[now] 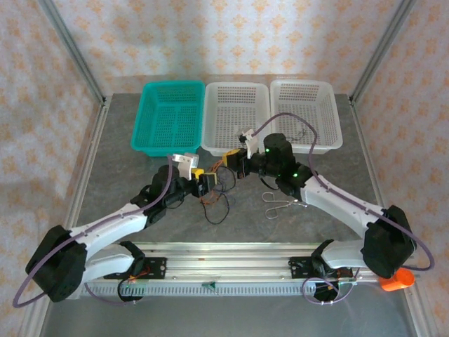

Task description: Untangle the cables

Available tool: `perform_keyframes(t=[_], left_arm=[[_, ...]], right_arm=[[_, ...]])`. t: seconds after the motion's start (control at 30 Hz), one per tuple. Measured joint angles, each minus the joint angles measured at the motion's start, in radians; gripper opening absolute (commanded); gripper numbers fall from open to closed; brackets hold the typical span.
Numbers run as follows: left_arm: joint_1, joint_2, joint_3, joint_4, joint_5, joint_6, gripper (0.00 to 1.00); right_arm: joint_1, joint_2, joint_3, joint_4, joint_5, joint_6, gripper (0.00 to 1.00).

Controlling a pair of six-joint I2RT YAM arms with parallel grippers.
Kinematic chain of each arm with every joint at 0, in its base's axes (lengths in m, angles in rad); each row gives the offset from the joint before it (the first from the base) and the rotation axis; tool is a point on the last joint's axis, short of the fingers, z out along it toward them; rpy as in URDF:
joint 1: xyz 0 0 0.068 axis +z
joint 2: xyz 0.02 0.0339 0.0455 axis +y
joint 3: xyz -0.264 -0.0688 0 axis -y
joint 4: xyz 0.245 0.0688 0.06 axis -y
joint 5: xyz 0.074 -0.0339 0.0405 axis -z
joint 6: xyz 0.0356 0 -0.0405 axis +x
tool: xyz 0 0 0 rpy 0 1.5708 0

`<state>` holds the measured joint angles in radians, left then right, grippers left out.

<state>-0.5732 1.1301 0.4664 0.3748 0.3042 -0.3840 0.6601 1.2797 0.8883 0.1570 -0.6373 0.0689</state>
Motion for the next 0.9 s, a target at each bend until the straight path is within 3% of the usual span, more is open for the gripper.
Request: perform_keyframes(t=[0.27, 0.57, 0.9], left_arm=[[0.0, 0.111, 0.024, 0.064, -0.078, -0.028, 0.49], [0.0, 0.231, 0.05, 0.13, -0.062, -0.05, 0.39], [0.0, 0.258, -0.013, 0.193, -0.045, -0.079, 0.35]], right_arm=[[0.0, -0.034, 0.0, 0.0, -0.038, 0.037, 0.0], [0.001, -0.091, 0.004, -0.006, -0.055, 0.05, 0.0], [0.003, -0.167, 0.12, -0.098, -0.042, -0.003, 0.0]])
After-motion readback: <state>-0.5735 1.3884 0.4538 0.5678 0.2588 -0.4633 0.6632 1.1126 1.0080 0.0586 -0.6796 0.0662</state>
